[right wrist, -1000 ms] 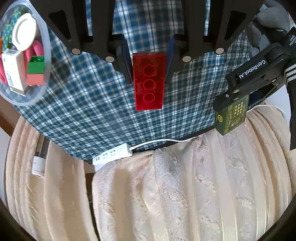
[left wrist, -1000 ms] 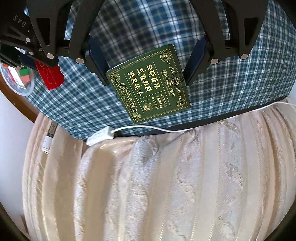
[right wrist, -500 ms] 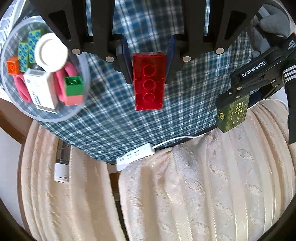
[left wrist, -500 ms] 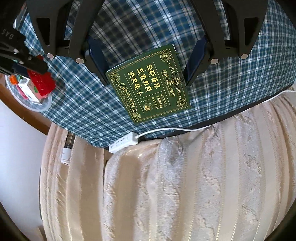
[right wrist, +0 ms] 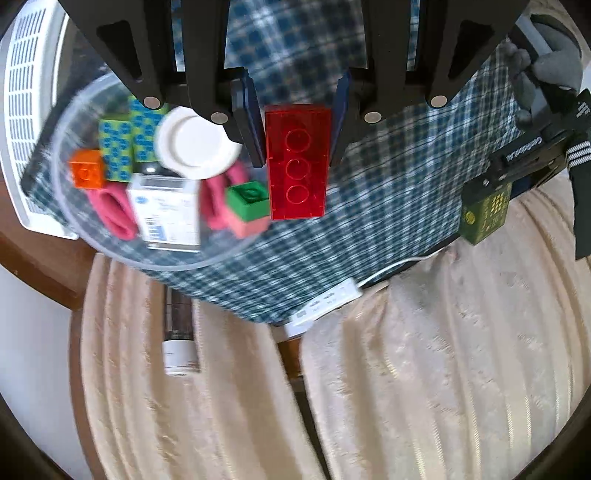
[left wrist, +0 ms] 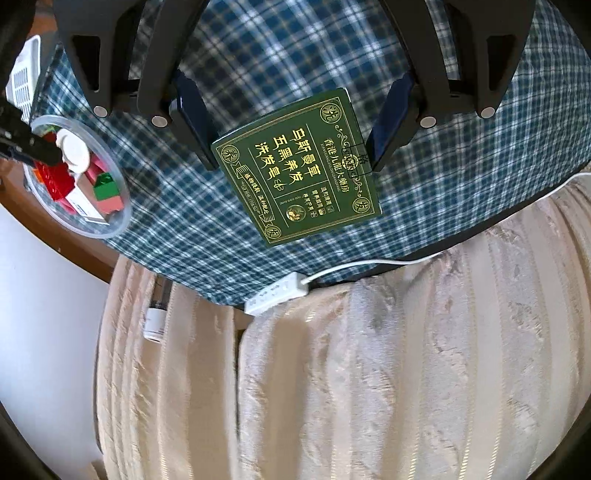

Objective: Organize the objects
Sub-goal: 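Carry the green box with the left tool while the right tool carries the red brick to the bowl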

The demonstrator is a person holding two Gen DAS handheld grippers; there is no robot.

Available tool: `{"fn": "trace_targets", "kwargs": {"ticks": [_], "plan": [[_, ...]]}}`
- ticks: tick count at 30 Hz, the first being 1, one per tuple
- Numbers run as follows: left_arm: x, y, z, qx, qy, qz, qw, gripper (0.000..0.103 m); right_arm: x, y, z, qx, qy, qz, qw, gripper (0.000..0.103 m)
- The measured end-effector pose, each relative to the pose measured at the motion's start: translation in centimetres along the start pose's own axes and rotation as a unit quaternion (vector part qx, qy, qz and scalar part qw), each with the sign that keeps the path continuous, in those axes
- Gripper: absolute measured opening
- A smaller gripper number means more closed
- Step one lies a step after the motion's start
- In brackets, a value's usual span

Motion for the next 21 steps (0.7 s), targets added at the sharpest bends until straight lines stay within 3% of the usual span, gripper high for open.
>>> {"fn": "trace_targets", "kwargs": {"ticks": [21], "plan": [[10.2, 1.1, 0.9, -0.023, 0.038, -0.070, 0.9966, 0.080, 11.4, -1.4, 0.9, 0.030, 0.082, -0.041, 0.995, 0.035]]}}
Point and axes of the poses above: each gripper's, at about its wrist camera, not at the fingertips, and y roughly the way its jaws point, x to its right, z to its top, the point moved 7 cm from there along y, roughly the way its jaws point, and after that the axes turned 11 degrees about -x, right-handed, at the moved point
